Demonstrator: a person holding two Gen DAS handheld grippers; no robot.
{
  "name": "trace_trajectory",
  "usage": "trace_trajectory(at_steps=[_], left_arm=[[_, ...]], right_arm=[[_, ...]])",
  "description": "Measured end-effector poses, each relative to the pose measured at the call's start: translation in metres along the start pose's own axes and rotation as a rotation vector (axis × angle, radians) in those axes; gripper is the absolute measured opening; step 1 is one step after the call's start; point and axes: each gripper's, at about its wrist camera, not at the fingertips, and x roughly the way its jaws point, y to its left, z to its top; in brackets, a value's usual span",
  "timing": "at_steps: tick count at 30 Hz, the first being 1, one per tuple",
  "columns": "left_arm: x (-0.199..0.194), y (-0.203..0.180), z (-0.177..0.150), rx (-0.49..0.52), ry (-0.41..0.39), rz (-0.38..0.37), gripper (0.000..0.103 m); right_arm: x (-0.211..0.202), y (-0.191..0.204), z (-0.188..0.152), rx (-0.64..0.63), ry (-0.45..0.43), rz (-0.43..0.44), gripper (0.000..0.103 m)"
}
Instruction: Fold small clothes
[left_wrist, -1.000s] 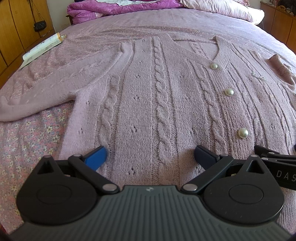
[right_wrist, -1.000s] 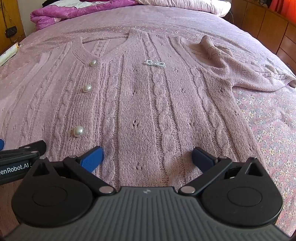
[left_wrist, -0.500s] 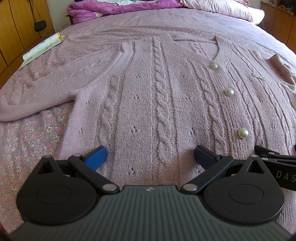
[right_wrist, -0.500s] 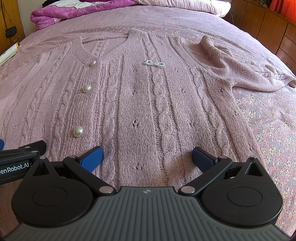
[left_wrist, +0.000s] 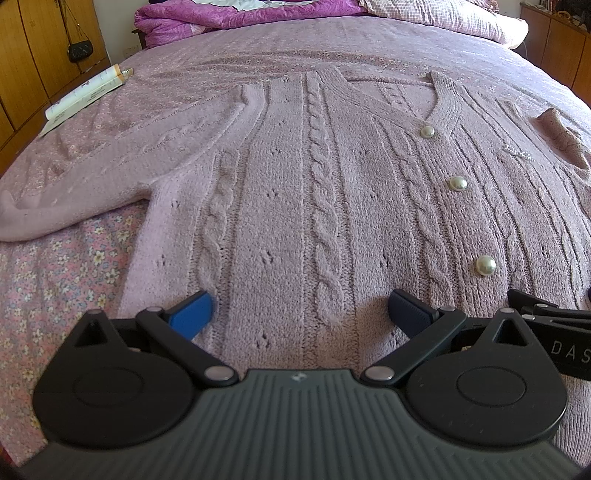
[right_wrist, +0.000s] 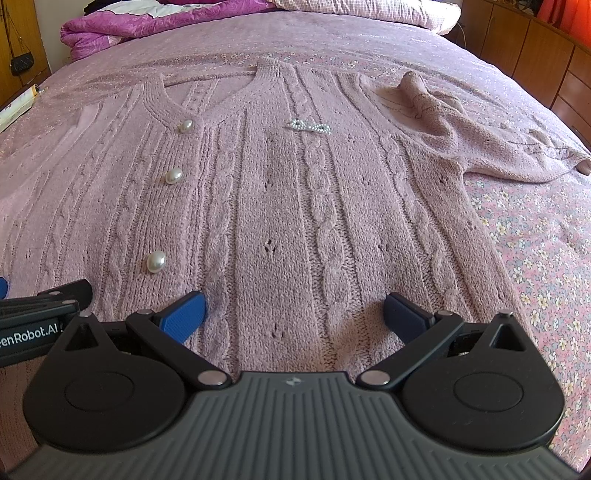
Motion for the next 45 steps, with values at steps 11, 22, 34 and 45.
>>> trace_trajectory(at_steps=[11,22,34,45], left_arm=[[0.0,0.0,0.0,0.0,0.0,0.0,0.103],[0.002,0.001,-0.001,-0.001,0.0,-0.001,0.103],[0.001,0.001,-0.003,-0.012,-0.008,-0.003,0.103],[-0.004,0.002,-0.004,-0.037,-0.026,-0.007,0.103]], right_arm=[[0.0,0.0,-0.001,0.0,-0.001,0.0,0.103],[0.001,0.003,-0.001,-0.004,-0.01,-0.003,0.103],[-0.002,-0.002,-0.007,-0.013,-0.037,0.019,0.103],[-0.01,-0.016,-0.019,0.009,-0.117,0.094,0.103]])
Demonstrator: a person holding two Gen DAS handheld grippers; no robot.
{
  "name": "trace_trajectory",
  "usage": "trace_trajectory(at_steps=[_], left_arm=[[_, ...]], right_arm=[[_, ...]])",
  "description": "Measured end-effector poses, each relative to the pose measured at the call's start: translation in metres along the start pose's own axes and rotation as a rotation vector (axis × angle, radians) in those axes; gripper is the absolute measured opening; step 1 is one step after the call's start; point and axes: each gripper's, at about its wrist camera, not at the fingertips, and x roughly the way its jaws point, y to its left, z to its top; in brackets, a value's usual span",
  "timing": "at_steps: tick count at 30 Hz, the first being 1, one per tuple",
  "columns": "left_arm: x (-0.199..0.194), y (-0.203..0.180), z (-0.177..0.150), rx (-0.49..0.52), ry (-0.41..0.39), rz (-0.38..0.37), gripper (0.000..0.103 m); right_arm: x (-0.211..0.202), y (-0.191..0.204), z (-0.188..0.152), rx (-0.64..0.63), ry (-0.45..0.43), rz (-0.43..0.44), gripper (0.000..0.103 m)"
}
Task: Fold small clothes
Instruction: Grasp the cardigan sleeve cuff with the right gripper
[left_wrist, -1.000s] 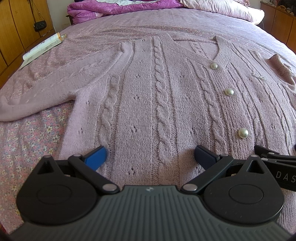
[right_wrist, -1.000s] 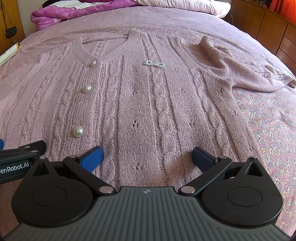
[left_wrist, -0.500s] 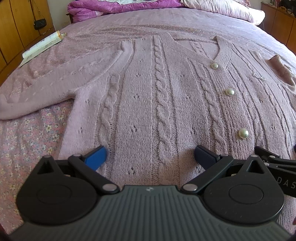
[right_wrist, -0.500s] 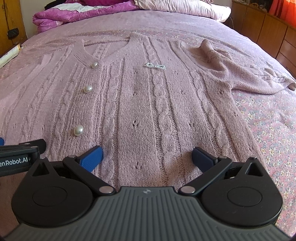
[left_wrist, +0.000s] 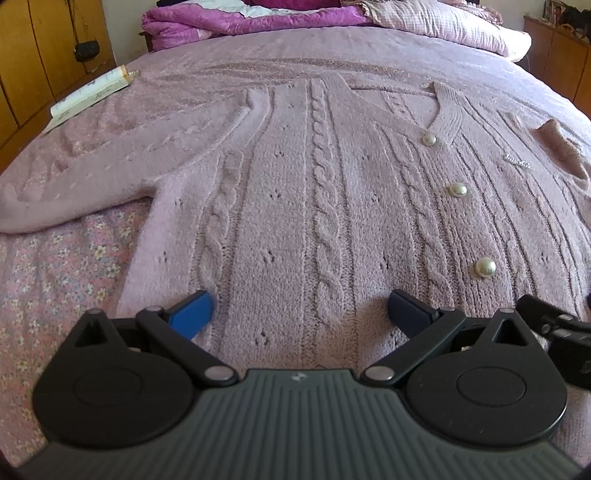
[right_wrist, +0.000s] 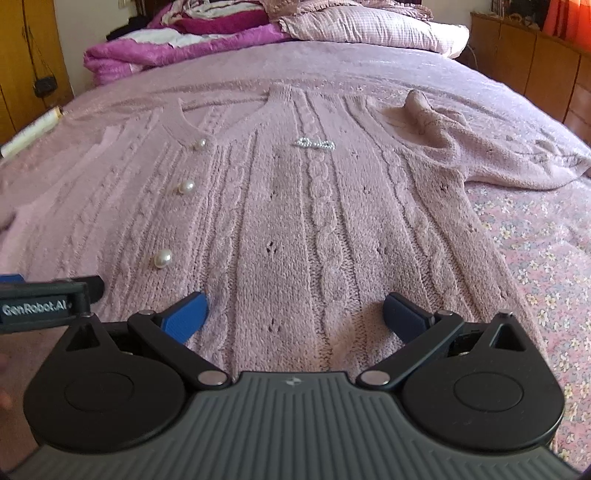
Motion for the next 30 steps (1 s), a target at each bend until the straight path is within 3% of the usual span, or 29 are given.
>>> trace_trajectory(at_steps=[6,12,18,30], left_arm=[[-0.008,0.003,0.008,-0.024,-0.002,-0.027,0.103],[-0.012,-0.011,0.011,0.021,-0.025,-0.042,0.103],[-0.004,-0.022,0.011,0.022,-0.008,-0.042,0.103],[0.006,-0.025,0.009,0.023,0.022,-0.016,0.103]], right_arm=[[-0.013,-0.044,0.014,0.156,-0.03,0.167,0.103],[-0.019,-0.123,0.037,0.342,-0.097,0.213,0.103],[-0.014,-0.207,0.063,0.412,-0.209,0.08,0.103],[0.059,-0.345,0.112,0.538,-0.289,-0.161,0.103]])
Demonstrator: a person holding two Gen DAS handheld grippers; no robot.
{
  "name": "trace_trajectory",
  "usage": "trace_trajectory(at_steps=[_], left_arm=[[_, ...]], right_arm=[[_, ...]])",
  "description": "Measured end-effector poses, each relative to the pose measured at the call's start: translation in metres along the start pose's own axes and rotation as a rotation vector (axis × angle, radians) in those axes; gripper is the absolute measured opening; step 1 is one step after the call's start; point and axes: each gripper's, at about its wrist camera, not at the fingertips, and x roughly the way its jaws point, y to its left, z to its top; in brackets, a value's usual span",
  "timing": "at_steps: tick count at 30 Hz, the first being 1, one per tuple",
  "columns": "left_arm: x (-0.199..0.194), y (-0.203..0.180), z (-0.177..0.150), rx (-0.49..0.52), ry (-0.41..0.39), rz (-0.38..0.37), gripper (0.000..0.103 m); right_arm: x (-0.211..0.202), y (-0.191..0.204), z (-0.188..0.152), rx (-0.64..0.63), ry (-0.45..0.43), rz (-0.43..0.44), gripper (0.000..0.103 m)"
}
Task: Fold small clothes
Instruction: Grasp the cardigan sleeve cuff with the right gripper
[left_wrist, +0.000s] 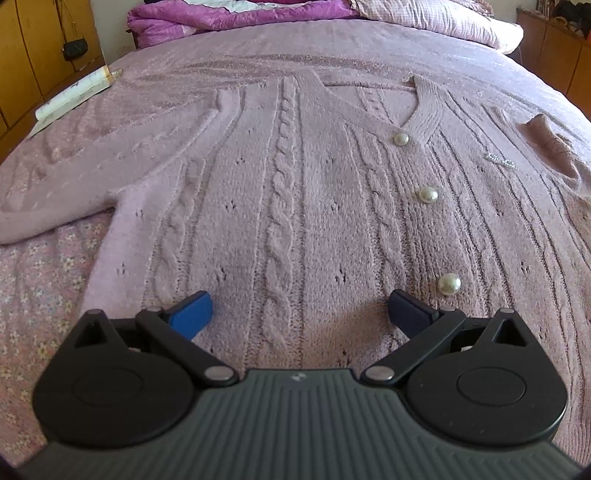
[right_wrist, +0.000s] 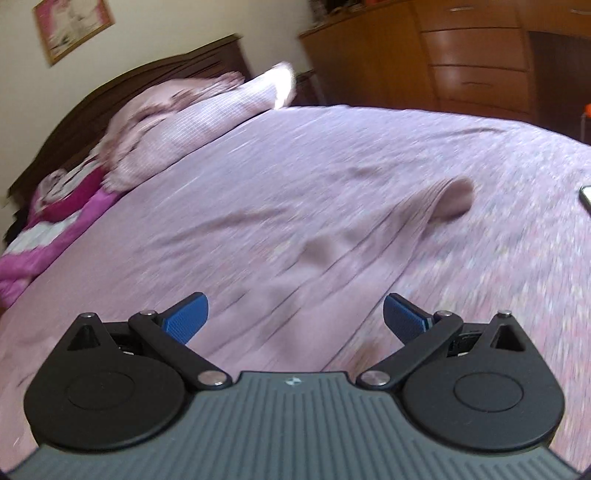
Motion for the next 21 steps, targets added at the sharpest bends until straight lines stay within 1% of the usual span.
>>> trace_trajectory(at_steps=[2,6,12,14,15,17,18,19,20,21], left_arm=[[0.001,-0.001,0.001,0.001,0.002,0.002,0.103],[0.002,-0.002,0.0,0.006,0.001,0.008,0.103],[0.001,-0.004,-0.003,0.013,-0.013,0.014,0.103],[0.001,-0.004,-0.003,0.013,-0.013,0.015,0.103],[0.001,-0.004,-0.004,0.012,-0.014,0.015,0.103],[0.001,-0.005,-0.004,0.015,-0.019,0.017,0.103],[0.001,-0.006,-0.005,0.016,-0.022,0.019,0.103],[0.001,-0.006,-0.005,0.016,-0.024,0.021,0.103],[0.0,-0.006,-0.006,0.016,-0.026,0.021,0.103],[0.0,-0.006,-0.006,0.016,-0.026,0.021,0.103]], right_arm=[[0.016,-0.013,0.01,0.035,-0.018,-0.05,0.103],[0.041,-0.04,0.021,0.106,-0.026,-0.11,0.103],[0.067,-0.058,0.03,0.103,-0.042,-0.113,0.103],[0.069,-0.059,0.031,0.119,-0.047,-0.108,0.103],[0.065,-0.059,0.031,0.126,-0.054,-0.11,0.101],[0.069,-0.057,0.032,0.121,-0.051,-0.141,0.091],[0.071,-0.053,0.034,0.095,-0.048,-0.166,0.078],[0.073,-0.049,0.034,0.065,-0.043,-0.173,0.056],[0.071,-0.044,0.033,0.043,-0.033,-0.165,0.044],[0.071,-0.041,0.034,0.028,-0.023,-0.16,0.026]])
